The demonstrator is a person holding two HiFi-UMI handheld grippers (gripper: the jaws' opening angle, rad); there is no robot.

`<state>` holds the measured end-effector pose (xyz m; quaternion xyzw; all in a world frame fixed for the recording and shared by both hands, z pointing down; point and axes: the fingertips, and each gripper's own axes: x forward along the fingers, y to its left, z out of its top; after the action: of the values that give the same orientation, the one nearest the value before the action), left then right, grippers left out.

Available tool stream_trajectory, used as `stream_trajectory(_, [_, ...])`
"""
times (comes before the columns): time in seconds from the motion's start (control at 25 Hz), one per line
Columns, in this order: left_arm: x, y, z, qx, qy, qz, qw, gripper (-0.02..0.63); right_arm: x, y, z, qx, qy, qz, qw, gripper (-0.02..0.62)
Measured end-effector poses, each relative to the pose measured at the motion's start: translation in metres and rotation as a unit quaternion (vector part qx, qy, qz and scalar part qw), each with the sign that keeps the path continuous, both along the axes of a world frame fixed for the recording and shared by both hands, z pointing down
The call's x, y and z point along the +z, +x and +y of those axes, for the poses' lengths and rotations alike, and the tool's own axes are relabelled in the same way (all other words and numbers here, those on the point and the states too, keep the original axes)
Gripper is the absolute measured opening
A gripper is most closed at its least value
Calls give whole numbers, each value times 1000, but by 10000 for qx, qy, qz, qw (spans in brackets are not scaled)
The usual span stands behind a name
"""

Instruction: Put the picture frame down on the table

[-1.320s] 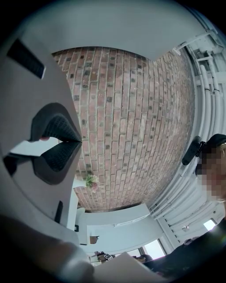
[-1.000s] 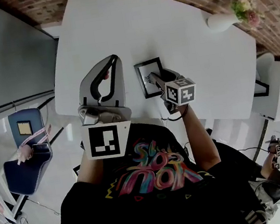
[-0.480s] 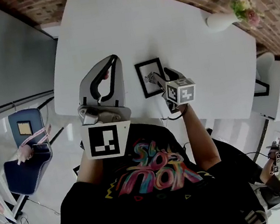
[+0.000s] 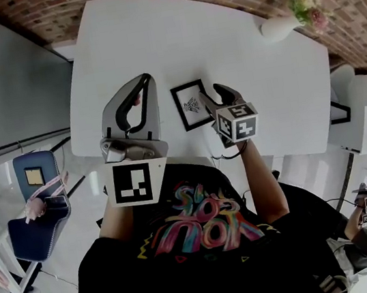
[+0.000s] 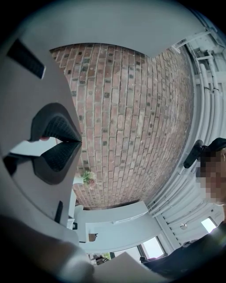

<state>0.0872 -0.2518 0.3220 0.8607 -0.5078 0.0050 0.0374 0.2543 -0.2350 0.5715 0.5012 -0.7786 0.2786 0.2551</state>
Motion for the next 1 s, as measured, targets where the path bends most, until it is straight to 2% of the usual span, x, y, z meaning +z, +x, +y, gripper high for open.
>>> stream_trajectory(0.24, [-27, 4, 11, 103, 284, 84, 9995, 23, -102, -14, -13, -245, 1232, -12, 9921, 228])
stream_trajectory(0.44, [-57, 6, 24, 186, 620, 141, 9978, 23, -204, -24, -10, -399, 2373, -106, 9706, 190])
stream_trajectory(0.56, [-72, 6, 30, 199, 799, 172, 9965, 23, -253, -31, -1, -502, 2890, -147, 9559, 161])
stream_trajectory(0.76, [-82, 6, 38, 244, 855, 290, 9956, 23, -298, -28, 21, -444, 3410, -122, 9389, 97])
stream_trajectory(0.88, [-80, 7, 43, 311, 821, 264, 9958, 23, -305, -24, 35, -349, 3571, -139, 9333, 49])
stream_trajectory(1.0, [-80, 12, 44, 408, 824, 231, 9955, 23, -310, -15, 42, -196, 3702, -109, 9287, 37])
